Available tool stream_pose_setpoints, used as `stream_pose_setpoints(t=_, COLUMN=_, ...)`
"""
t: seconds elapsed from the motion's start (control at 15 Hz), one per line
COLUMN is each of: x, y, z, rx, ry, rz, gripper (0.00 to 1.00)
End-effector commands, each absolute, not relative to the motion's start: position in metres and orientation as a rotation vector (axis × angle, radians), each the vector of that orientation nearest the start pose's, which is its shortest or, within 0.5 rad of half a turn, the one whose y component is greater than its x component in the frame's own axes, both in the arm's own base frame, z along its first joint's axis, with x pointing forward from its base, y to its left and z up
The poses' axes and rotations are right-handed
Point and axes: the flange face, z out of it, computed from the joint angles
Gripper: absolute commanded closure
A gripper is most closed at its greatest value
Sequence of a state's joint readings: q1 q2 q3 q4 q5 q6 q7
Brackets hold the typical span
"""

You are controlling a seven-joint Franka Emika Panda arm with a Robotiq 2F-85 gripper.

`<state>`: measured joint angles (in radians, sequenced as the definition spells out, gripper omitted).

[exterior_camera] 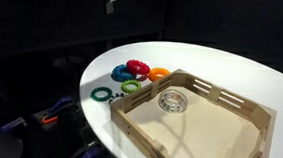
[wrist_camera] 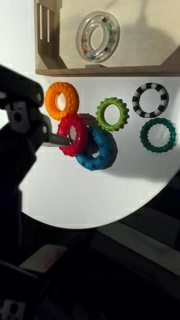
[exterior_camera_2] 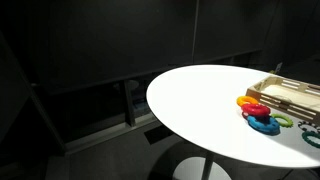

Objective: Put the red ring onto the tray

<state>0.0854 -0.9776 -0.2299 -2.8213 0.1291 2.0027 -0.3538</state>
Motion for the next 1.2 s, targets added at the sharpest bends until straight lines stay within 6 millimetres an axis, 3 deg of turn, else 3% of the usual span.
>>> stream_pose_setpoints(t=0.0, x=0.281, y=-0.029, z=0.458, rx=-2.829, ry=-0.354, rz=-0.284, gripper=0.00)
stream_pose_setpoints(t=0.33, x=0.283, y=-0.028, z=0.459, rx=-2.829, ry=-0.348, rz=-0.278, gripper=0.00)
stream_pose_setpoints(t=0.6, x=0.290, y=-0.024, z=0.474, rx=-2.842, ry=-0.346, rz=-0.308, gripper=0.00)
stream_pose_setpoints(t=1.13, x=0.311, y=0.005, z=0.506, rx=-2.883, ry=-0.366, rz=-0.318, gripper=0.00)
